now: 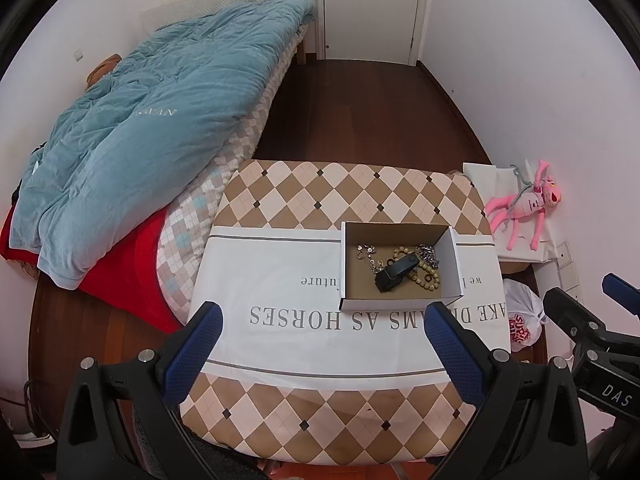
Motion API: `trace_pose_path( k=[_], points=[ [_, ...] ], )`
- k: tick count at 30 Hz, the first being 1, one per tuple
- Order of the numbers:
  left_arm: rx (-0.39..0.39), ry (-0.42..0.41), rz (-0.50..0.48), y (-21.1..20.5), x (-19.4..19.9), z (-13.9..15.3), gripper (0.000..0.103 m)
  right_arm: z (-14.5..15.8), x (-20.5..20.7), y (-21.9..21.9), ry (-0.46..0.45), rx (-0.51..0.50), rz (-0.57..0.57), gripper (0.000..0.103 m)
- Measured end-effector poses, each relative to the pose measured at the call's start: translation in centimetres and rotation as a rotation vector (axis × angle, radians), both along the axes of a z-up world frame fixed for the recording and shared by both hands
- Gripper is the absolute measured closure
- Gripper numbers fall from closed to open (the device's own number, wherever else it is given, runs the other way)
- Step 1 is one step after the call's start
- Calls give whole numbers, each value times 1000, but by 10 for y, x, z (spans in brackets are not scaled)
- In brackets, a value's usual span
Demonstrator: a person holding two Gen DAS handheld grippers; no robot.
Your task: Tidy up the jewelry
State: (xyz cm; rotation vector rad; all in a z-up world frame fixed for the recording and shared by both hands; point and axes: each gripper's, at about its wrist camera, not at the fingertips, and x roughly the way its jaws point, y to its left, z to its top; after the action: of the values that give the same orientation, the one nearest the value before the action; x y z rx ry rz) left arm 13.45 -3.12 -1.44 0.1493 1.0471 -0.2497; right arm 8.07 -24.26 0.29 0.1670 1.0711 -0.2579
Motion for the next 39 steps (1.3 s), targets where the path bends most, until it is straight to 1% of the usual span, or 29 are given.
trace_pose_path(
  k=[39],
  points=[
    [-1,-8,-12,-4,-4,6,0,2,-2,-5,-9,4,-3,0]
  ],
)
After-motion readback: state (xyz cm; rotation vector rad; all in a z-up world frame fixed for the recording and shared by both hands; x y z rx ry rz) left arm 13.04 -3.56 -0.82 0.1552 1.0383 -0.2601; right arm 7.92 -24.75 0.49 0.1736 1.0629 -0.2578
